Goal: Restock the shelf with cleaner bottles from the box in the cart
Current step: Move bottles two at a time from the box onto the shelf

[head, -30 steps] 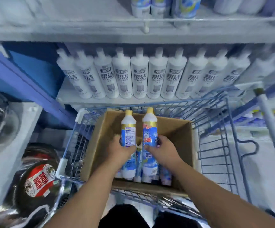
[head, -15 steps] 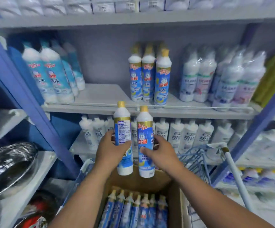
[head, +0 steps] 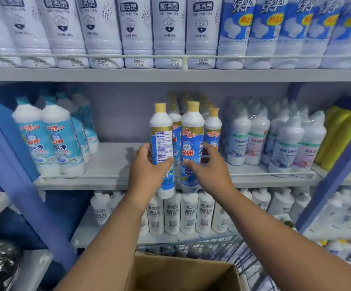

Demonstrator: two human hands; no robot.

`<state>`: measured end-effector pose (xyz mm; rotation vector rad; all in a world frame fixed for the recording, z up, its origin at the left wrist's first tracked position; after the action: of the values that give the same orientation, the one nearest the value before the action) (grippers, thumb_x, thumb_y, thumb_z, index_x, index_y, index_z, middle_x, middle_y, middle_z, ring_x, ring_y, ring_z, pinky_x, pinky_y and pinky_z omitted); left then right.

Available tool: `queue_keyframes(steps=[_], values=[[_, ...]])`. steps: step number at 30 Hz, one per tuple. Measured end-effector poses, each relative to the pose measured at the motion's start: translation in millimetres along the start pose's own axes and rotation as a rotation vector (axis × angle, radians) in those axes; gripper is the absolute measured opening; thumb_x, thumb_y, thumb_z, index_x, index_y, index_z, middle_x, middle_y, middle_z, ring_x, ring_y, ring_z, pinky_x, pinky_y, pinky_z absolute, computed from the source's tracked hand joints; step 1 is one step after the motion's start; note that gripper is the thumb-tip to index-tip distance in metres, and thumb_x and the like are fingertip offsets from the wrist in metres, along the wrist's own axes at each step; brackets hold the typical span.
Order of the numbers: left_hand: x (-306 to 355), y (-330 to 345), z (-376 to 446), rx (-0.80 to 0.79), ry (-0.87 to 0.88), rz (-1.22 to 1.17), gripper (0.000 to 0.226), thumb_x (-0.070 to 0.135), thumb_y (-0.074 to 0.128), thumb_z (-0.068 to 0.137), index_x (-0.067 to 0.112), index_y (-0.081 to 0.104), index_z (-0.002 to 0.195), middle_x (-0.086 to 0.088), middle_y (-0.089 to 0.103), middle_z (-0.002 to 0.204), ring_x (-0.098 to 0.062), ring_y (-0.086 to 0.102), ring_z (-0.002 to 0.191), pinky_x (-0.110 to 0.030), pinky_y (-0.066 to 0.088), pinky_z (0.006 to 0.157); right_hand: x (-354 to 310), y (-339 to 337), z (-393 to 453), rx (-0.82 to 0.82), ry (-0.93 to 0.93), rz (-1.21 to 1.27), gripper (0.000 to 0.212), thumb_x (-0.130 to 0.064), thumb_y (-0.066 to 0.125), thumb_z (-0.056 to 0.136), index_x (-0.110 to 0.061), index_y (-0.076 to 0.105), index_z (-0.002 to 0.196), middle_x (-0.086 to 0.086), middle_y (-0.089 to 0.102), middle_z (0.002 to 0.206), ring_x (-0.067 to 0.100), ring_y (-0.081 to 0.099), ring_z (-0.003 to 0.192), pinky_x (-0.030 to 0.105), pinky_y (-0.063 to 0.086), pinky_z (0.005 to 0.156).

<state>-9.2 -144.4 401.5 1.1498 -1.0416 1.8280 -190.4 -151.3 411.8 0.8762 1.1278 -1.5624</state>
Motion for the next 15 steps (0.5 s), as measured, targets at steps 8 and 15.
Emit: queue_keyframes(steps=[8,15], values=[[-10,17,62,0.023,0.138,0.045,0.049,0.035,0.085,0.073,0.035,0.058,0.114,0.009,0.058,0.113,-0.008,0.063,0.096,-0.038,0.057,0.084,3,38,37,0.210,-0.100,0.013,0.042,-0.008,0.078,0.083,-0.029,0.057,0.112,-0.023,0.066,0.098,-0.014,0.061,0.087,0.006,0.047,0.074],[-25,32,81,0.020,0.188,0.014,0.050,0.030,0.086,0.073,0.033,0.056,0.113,0.008,0.052,0.108,-0.013,0.062,0.097,-0.037,0.055,0.084,31,48,54,0.296,-0.086,-0.028,0.043,-0.008,0.077,0.083,-0.022,0.059,0.120,-0.016,0.068,0.109,-0.006,0.064,0.099,0.011,0.051,0.083]])
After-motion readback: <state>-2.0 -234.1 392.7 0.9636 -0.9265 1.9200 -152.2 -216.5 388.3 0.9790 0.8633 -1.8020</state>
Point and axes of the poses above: each hand's wrist, its own z-axis towards the middle knuckle, its own y-axis out of the palm, x = y × z, the point moved 3 cm from there along z, towards the middle knuckle
